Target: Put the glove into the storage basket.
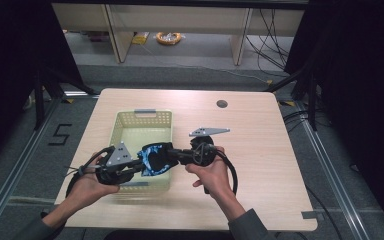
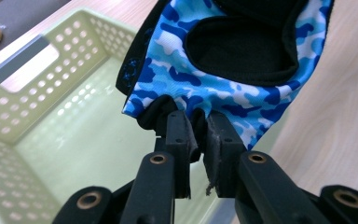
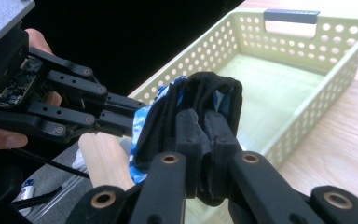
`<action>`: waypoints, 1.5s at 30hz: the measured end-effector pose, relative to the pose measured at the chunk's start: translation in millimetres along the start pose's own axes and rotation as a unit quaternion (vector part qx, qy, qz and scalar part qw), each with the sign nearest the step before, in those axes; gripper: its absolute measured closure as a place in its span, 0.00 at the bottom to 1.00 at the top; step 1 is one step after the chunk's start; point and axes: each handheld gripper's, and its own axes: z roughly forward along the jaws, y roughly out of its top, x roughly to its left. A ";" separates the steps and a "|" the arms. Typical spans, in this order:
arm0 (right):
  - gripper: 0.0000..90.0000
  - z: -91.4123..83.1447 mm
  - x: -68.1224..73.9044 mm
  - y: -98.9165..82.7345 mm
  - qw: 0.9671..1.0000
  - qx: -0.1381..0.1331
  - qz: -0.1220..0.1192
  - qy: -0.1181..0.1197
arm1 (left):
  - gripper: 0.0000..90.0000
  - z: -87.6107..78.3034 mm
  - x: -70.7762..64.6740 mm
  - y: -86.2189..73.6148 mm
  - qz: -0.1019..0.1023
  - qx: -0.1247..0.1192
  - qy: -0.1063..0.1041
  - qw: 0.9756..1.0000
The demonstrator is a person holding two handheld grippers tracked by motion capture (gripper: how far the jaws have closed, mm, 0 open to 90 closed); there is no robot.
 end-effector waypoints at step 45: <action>0.96 107.0 2.4 -7.3 0.997 0.025 0.071 0.025 | 0.88 -2.5 57.7 -49.7 -0.039 0.075 0.024 0.996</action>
